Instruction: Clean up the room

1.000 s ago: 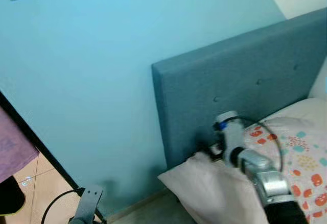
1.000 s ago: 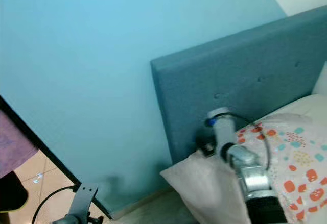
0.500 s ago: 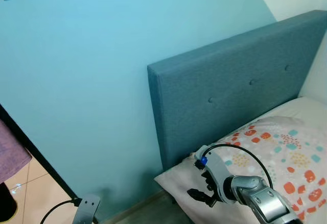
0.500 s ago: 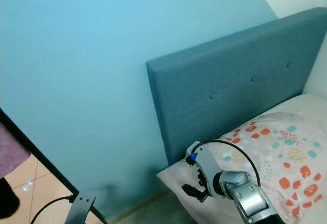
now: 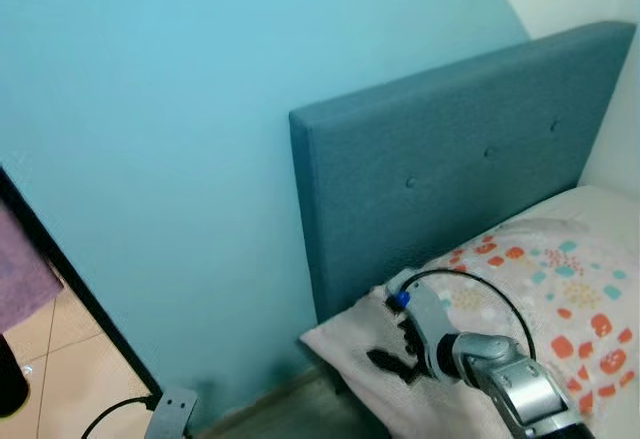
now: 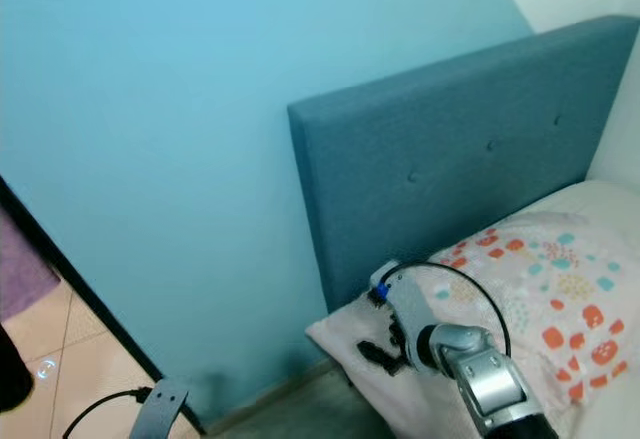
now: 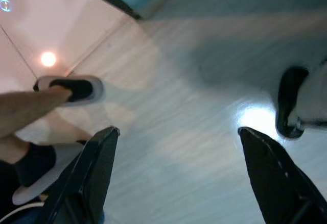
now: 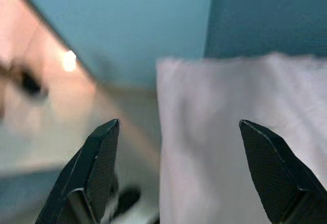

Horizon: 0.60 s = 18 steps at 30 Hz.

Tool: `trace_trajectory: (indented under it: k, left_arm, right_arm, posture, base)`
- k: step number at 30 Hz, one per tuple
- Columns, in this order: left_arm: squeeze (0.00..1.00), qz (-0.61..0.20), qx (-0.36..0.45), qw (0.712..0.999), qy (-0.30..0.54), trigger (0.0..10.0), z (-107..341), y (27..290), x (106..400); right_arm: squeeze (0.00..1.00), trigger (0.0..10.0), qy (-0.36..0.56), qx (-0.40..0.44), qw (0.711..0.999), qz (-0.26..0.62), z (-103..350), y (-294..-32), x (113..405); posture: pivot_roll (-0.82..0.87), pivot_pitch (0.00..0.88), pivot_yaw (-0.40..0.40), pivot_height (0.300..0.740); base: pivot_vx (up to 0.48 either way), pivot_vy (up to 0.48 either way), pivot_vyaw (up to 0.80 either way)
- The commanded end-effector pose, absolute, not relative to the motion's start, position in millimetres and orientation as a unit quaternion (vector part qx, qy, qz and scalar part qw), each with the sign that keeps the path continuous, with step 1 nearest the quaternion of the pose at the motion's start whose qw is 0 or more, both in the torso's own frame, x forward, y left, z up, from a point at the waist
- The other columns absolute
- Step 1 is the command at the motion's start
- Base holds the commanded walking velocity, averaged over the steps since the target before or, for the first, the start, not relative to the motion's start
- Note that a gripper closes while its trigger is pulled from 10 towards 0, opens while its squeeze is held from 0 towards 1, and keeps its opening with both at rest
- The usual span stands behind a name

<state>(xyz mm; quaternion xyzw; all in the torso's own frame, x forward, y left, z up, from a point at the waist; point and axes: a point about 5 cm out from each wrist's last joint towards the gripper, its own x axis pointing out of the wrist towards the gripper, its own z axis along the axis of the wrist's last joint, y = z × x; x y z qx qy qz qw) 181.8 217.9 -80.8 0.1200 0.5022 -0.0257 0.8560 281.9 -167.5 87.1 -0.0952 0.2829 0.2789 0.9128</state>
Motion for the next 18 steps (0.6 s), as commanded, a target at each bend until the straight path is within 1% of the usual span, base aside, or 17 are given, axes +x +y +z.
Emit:
trace_trajectory:
  k: [1, 6, 13, 15, 16, 17, 18]
  left_arm:
    - [0.00, -0.035, 0.120, 0.854, 0.505, 10.0, -82.2, 216.3, 179.3]
    - [0.00, -0.046, 0.124, 0.852, 0.506, 10.0, -82.7, 214.6, 178.8]
    - [0.00, -0.051, 0.131, 0.849, 0.509, 10.0, -83.4, 215.5, 177.0]
    - [0.00, -0.049, 0.132, 0.848, 0.511, 10.0, -83.7, 216.3, 176.1]
    - [0.00, -0.053, 0.137, 0.847, 0.511, 10.0, -83.7, 216.6, 176.0]
    - [0.00, -0.053, 0.137, 0.847, 0.511, 10.0, -83.7, 216.6, 176.0]
    - [0.00, -0.059, 0.140, 0.846, 0.511, 10.0, -83.7, 216.4, 175.9]
  right_arm:
    - [0.00, 10.0, 0.263, -0.101, 0.918, 0.278, 91.7, -167.4, 285.8]
    - [0.00, 10.0, 0.247, -0.087, 0.922, 0.287, 94.4, -160.6, 286.0]
    - [0.00, 10.0, 0.245, -0.080, 0.924, 0.281, 94.3, -162.8, 284.9]
    - [0.00, 10.0, 0.250, -0.099, 0.926, 0.266, 90.4, -165.3, 285.8]
    - [0.00, 10.0, 0.256, -0.100, 0.929, 0.248, 87.3, -168.2, 287.5]
    - [0.00, 10.0, 0.256, -0.100, 0.929, 0.248, 87.3, -168.2, 287.5]
    - [0.00, 10.0, 0.265, -0.113, 0.932, 0.221, 82.7, -172.6, 290.0]
  posture:
    - [-0.05, 0.000, 0.105, 0.607]
    - [-0.04, 0.000, 0.103, 0.607]
    - [-0.04, 0.000, 0.105, 0.607]
    - [-0.04, 0.000, 0.106, 0.607]
    - [-0.05, 0.000, 0.107, 0.607]
    - [-0.05, 0.000, 0.107, 0.607]
    - [-0.05, 0.000, 0.107, 0.607]
  base:
    - [0.000, 0.000, 0.47]
    - [0.000, 0.000, 0.80]
    - [0.000, 0.000, 0.80]
    - [0.000, 0.000, 0.41]
    - [0.000, 0.000, 0.00]
    - [0.000, 0.000, 0.00]
    - [0.000, 0.000, 0.00]
